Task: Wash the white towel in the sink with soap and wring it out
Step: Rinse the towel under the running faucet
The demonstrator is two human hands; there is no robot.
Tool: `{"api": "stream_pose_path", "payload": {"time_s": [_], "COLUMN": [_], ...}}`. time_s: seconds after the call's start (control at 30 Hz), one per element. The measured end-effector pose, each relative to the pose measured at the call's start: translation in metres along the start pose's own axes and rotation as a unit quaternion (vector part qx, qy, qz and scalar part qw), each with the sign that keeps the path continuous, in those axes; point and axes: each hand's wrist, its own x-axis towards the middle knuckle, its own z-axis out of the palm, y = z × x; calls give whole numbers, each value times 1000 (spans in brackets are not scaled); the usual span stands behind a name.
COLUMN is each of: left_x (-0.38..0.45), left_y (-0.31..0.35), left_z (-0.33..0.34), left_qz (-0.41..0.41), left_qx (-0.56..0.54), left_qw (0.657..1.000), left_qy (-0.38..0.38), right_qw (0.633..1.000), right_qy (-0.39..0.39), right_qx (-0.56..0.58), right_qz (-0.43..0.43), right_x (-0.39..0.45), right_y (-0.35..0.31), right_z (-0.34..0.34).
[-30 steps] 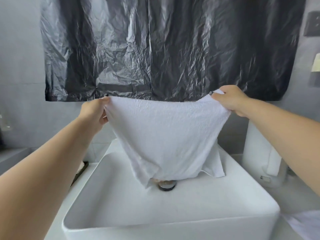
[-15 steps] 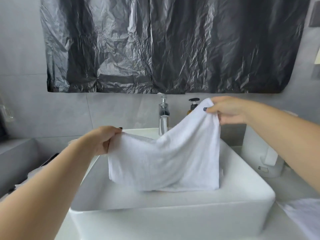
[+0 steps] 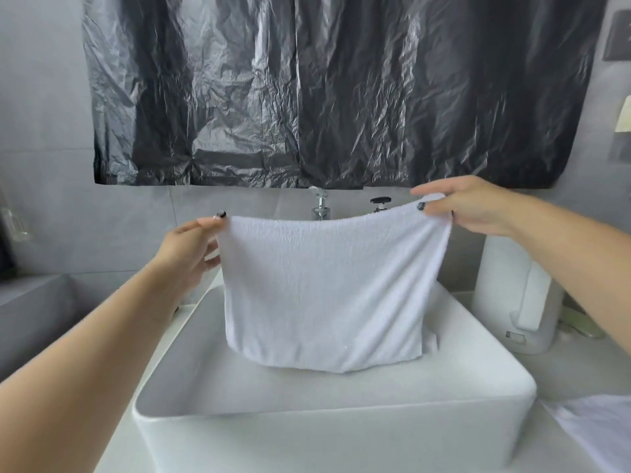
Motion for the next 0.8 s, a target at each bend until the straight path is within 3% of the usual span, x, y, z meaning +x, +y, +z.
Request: {"api": "stream_pose_path", "payload": {"time_s": [0.07,0.17,0.3,0.4,0.5,0.67,0.8], "left_x": [2,8,16,13,8,8,11], "left_y": [18,39,59,72,68,45,36], "left_z": [3,12,23,27,24,23,27], "left_qz": [14,43,95,127,131,125,137], "left_qx": [2,-4,-86,-107,-91,12,44], "left_qw": [1000,999,992,986,987,992,990], "left_qy": [-12,-7,16,-1,-20,-18,10], "right_qw": [977,916,912,901,904,918,956], "right_qy": [-50,19,189,252,245,136,119], "right_qx": [-207,-395,-332,-300,-304,-363,-265], "right_qz": [-14,-62,-147,-183,-173,-89,-44], "right_x": [-2,-2,-1,-1,-3,-9,-3], "right_y": [-17,-38,-58,-70,-71,-48,-35], "right_z": [-6,-8,-11,-17,-24,-24,-18]}}
